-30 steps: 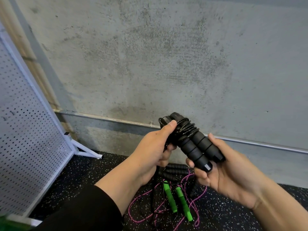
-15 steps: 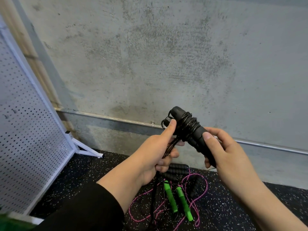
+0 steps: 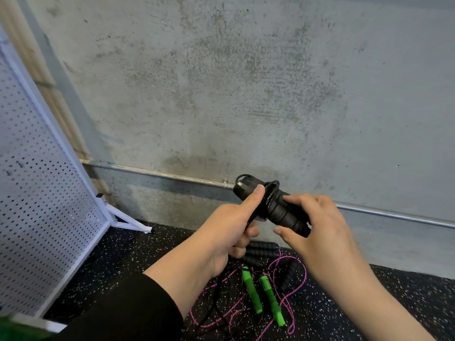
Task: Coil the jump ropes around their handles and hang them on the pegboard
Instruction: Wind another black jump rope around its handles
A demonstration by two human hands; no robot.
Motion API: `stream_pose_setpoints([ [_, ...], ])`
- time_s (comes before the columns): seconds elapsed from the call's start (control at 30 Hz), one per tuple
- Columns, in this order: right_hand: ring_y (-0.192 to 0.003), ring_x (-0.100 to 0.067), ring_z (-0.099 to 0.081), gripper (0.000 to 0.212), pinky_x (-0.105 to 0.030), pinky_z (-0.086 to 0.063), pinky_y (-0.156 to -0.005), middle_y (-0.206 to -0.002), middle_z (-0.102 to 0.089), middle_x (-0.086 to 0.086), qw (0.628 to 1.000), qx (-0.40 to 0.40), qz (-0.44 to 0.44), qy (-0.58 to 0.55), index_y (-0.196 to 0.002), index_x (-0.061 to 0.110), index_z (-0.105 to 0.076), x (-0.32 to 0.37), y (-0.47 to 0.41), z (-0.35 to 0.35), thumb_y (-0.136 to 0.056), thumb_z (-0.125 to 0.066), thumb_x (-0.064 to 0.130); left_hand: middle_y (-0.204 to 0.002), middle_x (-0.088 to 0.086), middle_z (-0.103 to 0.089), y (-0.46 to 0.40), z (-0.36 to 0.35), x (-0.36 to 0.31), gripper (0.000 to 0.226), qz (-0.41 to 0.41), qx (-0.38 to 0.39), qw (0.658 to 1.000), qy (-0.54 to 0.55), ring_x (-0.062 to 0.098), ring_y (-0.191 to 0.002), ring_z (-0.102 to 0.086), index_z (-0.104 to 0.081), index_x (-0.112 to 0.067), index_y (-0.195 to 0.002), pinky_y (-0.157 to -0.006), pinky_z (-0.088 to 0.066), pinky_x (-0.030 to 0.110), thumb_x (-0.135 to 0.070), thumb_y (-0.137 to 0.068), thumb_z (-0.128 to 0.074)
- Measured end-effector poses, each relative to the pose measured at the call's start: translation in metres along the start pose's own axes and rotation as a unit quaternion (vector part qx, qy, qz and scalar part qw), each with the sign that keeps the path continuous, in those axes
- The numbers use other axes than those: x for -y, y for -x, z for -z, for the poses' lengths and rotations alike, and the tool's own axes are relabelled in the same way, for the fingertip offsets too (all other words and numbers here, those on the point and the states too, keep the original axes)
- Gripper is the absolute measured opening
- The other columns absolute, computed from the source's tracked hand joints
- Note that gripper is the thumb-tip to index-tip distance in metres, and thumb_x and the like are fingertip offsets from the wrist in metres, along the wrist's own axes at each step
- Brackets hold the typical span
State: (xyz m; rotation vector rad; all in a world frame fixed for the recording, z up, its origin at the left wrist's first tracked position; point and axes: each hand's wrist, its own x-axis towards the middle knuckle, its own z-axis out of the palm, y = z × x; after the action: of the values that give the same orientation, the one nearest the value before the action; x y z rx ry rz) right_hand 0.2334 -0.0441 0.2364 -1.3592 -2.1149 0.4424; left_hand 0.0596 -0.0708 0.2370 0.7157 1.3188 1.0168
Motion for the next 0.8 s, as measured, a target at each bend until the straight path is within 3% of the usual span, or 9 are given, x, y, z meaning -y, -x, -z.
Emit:
stream_pose_setpoints([
  [0.1,-0.108,-0.008,-0.047,0.056,-0.025,-0.04,-0.09,-0.108,-0.045,0.018,0.999,0.011,0.025,0.022,-0.127,0.041,-0.059,0.0,0.0,-0.001,-0.078,-0.084,0.036,-0.057,-0.005,-0.043,0.0,0.0,0.001,0.055,-0.011,-0.019,1.0,0.014,0.008,-0.044,-0.022,-0.067,-0.018,-0.101,-0.04,-0.018,0.021,-0.071,-0.086,-0.061],
  [0.17,-0.108,-0.001,-0.046,0.053,-0.015,-0.036,-0.09,-0.11,-0.044,0.023,0.999,0.029,0.027,0.016,-0.127,0.047,-0.056,0.001,0.001,0.001,-0.08,-0.08,0.042,-0.058,-0.005,-0.042,-0.001,0.0,0.001,0.048,-0.018,-0.023,0.999,0.023,0.009,-0.045,-0.02,-0.063,-0.02,-0.1,-0.04,-0.017,0.02,-0.067,-0.087,-0.063],
  [0.27,-0.106,0.01,-0.049,0.035,-0.006,-0.035,-0.084,-0.11,-0.049,0.03,0.997,0.042,0.002,-0.069,-0.114,0.053,-0.054,0.003,0.002,0.005,-0.084,-0.071,0.048,-0.059,-0.004,-0.04,-0.002,0.002,-0.002,0.043,-0.028,-0.025,0.999,0.039,0.01,-0.046,-0.019,-0.057,-0.022,-0.096,-0.04,-0.017,0.02,-0.062,-0.087,-0.066],
  [0.4,-0.083,0.0,-0.066,0.017,-0.031,-0.054,-0.08,-0.099,-0.072,0.01,0.949,0.022,-0.148,-0.277,-0.11,0.037,-0.065,0.004,-0.002,0.012,-0.094,-0.061,0.043,-0.061,-0.003,-0.039,-0.001,0.001,-0.002,0.04,-0.035,0.003,0.998,0.054,0.011,-0.048,-0.016,-0.053,-0.022,-0.078,-0.041,-0.016,0.021,-0.058,-0.088,-0.066],
  [0.47,-0.08,-0.016,-0.069,0.035,-0.042,-0.061,-0.078,-0.107,-0.074,-0.007,0.878,0.079,-0.238,-0.407,-0.112,0.028,-0.07,0.006,-0.002,0.015,-0.091,-0.056,0.052,-0.061,-0.003,-0.04,0.0,-0.001,-0.002,0.04,-0.04,0.016,0.998,0.051,0.011,-0.049,-0.017,-0.05,-0.024,-0.073,-0.041,-0.016,0.022,-0.057,-0.089,-0.066],
  [0.53,-0.076,-0.027,-0.066,0.05,-0.039,-0.062,-0.069,-0.113,-0.069,-0.026,0.802,0.151,-0.298,-0.496,-0.117,0.019,-0.072,0.01,-0.001,0.019,-0.089,-0.054,0.056,-0.062,-0.003,-0.041,0.001,-0.001,-0.002,0.038,-0.05,0.018,0.998,0.03,0.01,-0.048,-0.018,-0.052,-0.023,-0.078,-0.042,-0.017,0.022,-0.056,-0.089,-0.066],
  [0.67,-0.078,-0.032,-0.069,0.064,-0.033,-0.059,-0.061,-0.107,-0.074,-0.023,0.797,0.21,-0.312,-0.473,-0.114,0.014,-0.075,0.008,-0.001,0.025,-0.087,-0.049,0.066,-0.061,-0.003,-0.044,0.001,0.002,-0.003,0.038,-0.057,0.029,0.998,-0.005,0.01,-0.046,-0.02,-0.054,-0.018,-0.091,-0.044,-0.016,0.022,-0.053,-0.088,-0.068],
  [0.8,-0.08,-0.036,-0.072,0.077,-0.037,-0.06,-0.063,-0.102,-0.075,-0.022,0.799,0.259,-0.321,-0.438,-0.109,0.016,-0.076,0.007,-0.001,0.027,-0.077,-0.045,0.079,-0.06,-0.002,-0.048,0.001,0.0,-0.001,0.036,-0.047,0.047,0.996,-0.062,0.009,-0.044,-0.024,-0.053,-0.02,-0.078,-0.043,-0.017,0.021,-0.052,-0.086,-0.069],
])
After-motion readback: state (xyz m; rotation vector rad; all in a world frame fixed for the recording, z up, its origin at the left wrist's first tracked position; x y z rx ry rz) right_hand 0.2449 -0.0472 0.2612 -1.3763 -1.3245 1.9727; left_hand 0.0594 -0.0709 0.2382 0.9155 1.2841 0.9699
